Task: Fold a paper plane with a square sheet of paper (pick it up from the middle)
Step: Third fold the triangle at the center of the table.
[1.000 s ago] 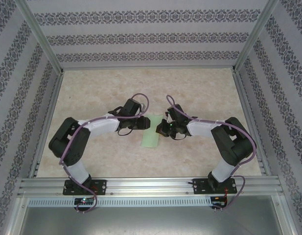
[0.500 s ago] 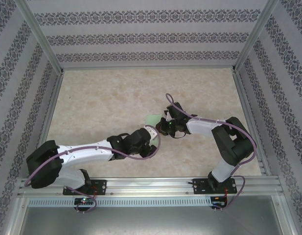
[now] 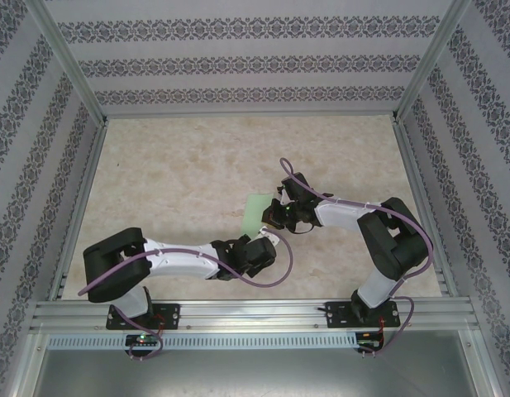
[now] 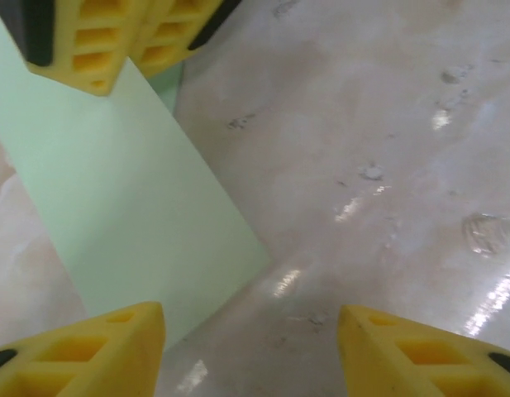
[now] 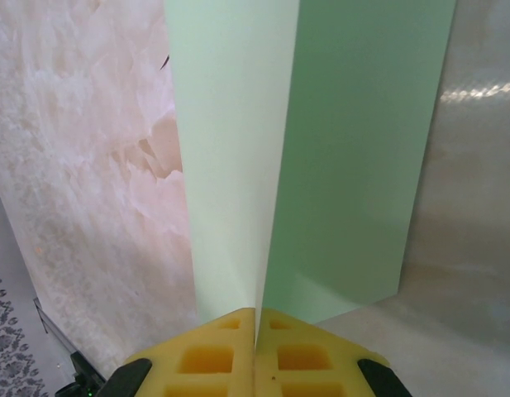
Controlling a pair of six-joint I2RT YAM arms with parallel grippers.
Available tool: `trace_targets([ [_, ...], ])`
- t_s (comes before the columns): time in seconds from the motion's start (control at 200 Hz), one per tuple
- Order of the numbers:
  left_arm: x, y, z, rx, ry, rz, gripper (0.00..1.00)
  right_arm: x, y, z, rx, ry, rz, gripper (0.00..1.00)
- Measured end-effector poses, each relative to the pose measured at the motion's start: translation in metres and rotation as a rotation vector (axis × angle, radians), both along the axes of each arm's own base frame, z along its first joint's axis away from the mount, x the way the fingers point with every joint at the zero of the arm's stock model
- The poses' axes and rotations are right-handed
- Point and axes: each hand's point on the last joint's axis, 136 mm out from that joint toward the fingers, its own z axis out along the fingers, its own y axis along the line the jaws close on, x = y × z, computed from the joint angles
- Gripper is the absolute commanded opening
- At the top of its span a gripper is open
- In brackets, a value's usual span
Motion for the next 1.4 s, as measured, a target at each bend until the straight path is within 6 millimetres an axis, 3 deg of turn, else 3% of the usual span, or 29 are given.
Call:
trace_targets([
  [0.18,0.009,-0.011,0.009,-0.021,-0.039,0.015,0.31,0.0,0.0,0.0,0.0,0.0,0.0,0.06],
  [0.42,0.014,-0.009,0.012,-0.017,-0.065,0.031,0.0,-0.001,0.0,-0.001,-0.003,0.002,0.003,0.07],
  [0.559,0.015,-0.007,0.013,-0.012,-0.074,0.037,0.0,-0.001,-0.001,-0.001,-0.005,0.003,0.003,0.07],
  [0.709,0.018,-0.004,0.018,-0.032,-0.072,0.045,0.0,-0.002,-0.001,-0.002,-0.009,0.009,0.005,0.18],
  [0.799,0.024,0.0,0.026,-0.071,-0.054,0.059,0.0,-0.003,-0.002,-0.002,-0.012,0.009,0.008,0.19],
  [0.854,0.028,0.002,0.03,-0.101,-0.033,0.067,0.0,-0.004,-0.003,-0.003,-0.017,0.011,0.009,0.27],
  [0.919,0.033,0.004,0.032,-0.134,-0.001,0.071,0.0,-0.005,-0.009,-0.003,-0.041,0.007,0.007,0.29],
  [0.999,0.037,0.004,0.033,-0.162,0.032,0.07,0.0,-0.004,-0.019,0.003,-0.082,-0.014,-0.006,0.42],
  [1.114,0.038,0.004,0.03,-0.184,0.079,0.055,0.0,0.002,-0.035,0.016,-0.127,-0.055,-0.037,0.42],
  [1.204,0.035,0.0,0.026,-0.19,0.114,0.031,0.0,0.01,-0.042,0.025,-0.152,-0.088,-0.051,0.37],
  [1.364,0.032,-0.011,0.021,-0.196,0.158,-0.006,0.0,0.023,-0.041,0.037,-0.159,-0.135,-0.049,0.21],
  [1.399,0.032,-0.014,0.02,-0.198,0.166,-0.014,0.0,0.026,-0.039,0.04,-0.157,-0.147,-0.048,0.13],
])
